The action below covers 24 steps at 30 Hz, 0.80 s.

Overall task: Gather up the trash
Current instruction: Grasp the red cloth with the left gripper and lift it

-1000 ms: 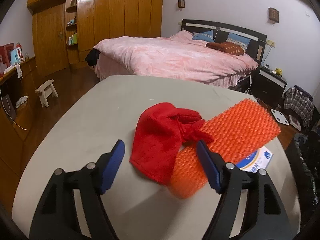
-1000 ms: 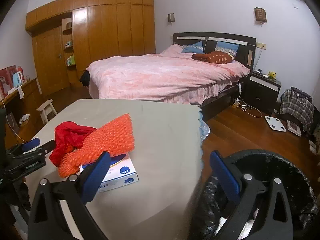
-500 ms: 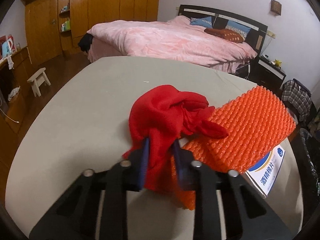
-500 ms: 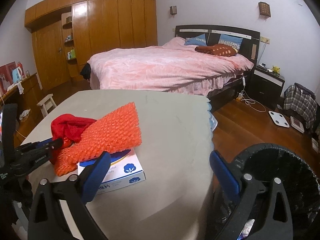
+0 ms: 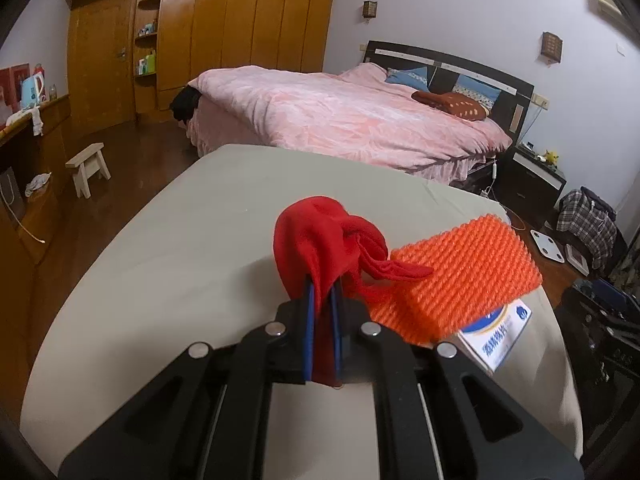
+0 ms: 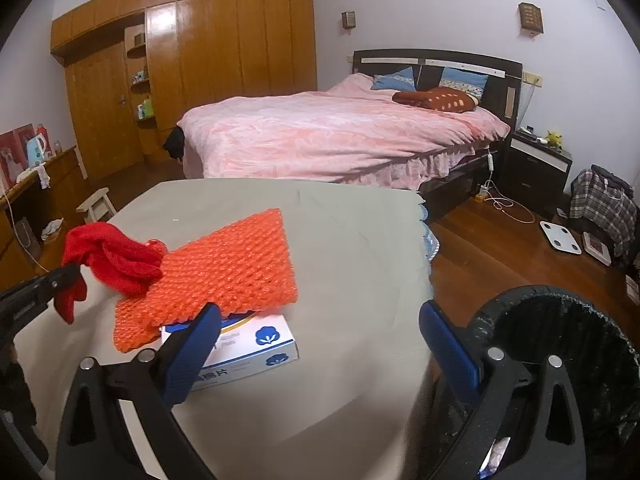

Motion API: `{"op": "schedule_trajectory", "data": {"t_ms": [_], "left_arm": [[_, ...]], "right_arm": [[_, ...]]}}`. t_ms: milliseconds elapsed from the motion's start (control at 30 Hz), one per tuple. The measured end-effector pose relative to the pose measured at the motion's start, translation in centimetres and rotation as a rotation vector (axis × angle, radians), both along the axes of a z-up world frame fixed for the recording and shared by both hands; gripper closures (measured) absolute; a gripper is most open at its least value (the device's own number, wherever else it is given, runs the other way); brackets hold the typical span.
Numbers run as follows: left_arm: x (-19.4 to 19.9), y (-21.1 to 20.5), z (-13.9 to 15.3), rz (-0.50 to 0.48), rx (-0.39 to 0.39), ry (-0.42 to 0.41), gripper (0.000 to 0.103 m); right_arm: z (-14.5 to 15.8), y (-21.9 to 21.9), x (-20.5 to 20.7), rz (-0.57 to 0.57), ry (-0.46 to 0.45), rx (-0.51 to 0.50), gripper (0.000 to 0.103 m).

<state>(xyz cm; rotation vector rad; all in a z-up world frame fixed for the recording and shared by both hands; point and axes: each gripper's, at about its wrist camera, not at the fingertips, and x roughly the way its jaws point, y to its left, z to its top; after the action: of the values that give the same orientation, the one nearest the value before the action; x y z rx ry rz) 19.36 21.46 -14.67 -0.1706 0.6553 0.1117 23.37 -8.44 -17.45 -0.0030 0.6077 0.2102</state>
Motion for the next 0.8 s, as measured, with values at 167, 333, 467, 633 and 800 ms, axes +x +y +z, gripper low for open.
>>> {"op": "schedule_trajectory", "data": {"t_ms": [167,333,467,633,800], "left_arm": [[-0.9,0.3,-0.9,-0.012,-0.021,0.06,0.095],[-1.1,0.4,-1.8,-0.025,-0.026,0.083,0.059],[-0.6,0.1,-1.6,-0.041,-0.008,0.063,0.046],[0.9,-0.1,-2.2,-0.042,0.026,0.084,0.045],[1.7,0.3,-3.6,-0.033,0.014,0.125,0.079]], "right_arm": [[0.0,0.5,-0.2,0.011,0.002,0.002,0.006],[0.1,0.7,-0.2,0.014,0.001,-0.002,0.006],[0.0,0.7,-0.1,0.013,0.001,-0.008,0.006],[0.1,0.9,0.0,0.017,-0.002,-0.012,0.006],[0.5,1.5,0.5,0.029,-0.011,-0.015,0.006]]}}
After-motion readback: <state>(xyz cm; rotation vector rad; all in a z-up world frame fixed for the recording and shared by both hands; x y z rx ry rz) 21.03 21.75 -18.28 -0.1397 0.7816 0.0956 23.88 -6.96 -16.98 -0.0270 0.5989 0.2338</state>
